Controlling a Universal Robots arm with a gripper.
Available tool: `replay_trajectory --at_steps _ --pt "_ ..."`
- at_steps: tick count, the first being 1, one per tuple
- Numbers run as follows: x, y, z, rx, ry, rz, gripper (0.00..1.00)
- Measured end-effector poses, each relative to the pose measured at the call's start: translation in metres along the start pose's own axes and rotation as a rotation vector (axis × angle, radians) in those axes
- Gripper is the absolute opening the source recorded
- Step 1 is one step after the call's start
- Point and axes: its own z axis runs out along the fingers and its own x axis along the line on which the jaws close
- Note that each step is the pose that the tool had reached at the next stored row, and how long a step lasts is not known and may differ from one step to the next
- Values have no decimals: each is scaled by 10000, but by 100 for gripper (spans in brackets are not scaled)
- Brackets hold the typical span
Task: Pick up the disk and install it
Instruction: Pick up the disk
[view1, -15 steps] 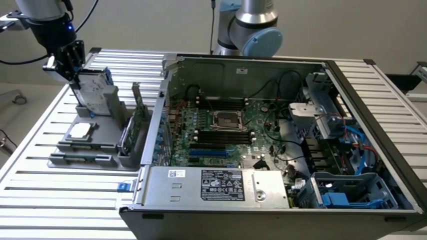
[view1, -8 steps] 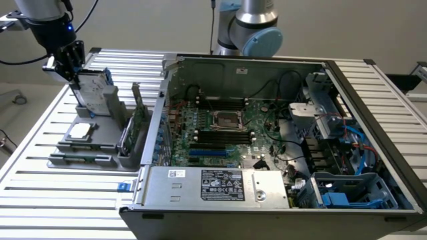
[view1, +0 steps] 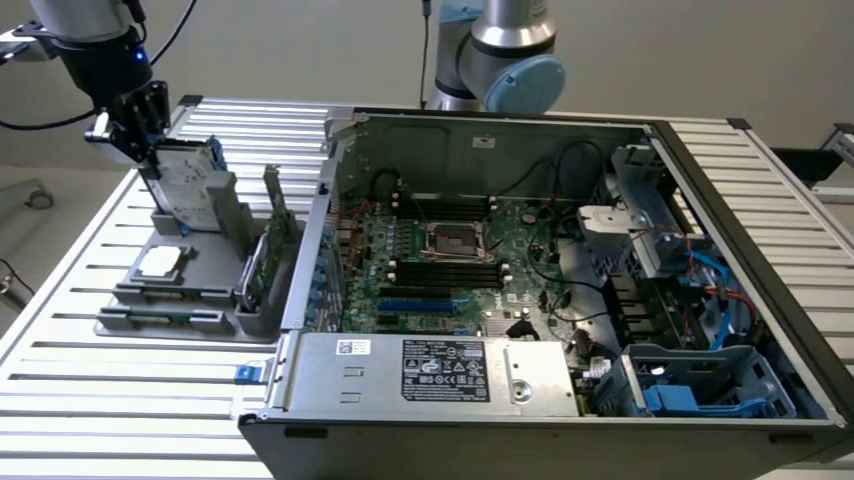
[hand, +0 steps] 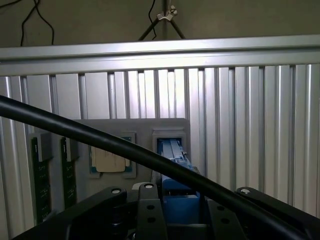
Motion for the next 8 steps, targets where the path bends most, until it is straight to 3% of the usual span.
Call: replay_trajectory --at_steps 3,8 --pt "1 1 -19 -1 0 0 33" --pt "2 4 -136 -1 0 0 33"
